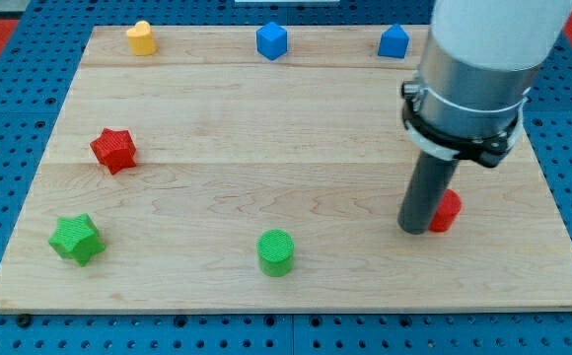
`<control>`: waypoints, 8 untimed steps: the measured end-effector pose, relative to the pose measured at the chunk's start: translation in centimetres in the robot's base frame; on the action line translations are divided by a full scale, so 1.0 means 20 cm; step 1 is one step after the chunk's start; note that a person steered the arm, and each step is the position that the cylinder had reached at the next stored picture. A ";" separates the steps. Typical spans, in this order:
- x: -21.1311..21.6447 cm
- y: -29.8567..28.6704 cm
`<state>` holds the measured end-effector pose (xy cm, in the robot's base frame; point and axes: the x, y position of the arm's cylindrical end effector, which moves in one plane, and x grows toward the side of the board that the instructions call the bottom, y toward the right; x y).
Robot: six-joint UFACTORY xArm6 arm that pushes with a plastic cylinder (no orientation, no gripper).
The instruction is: Place the red circle towards the center of the board
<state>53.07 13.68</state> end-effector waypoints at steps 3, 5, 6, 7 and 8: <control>0.05 0.27; 0.06 0.54; -0.01 0.69; -0.06 0.58; -0.06 0.16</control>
<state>51.90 16.85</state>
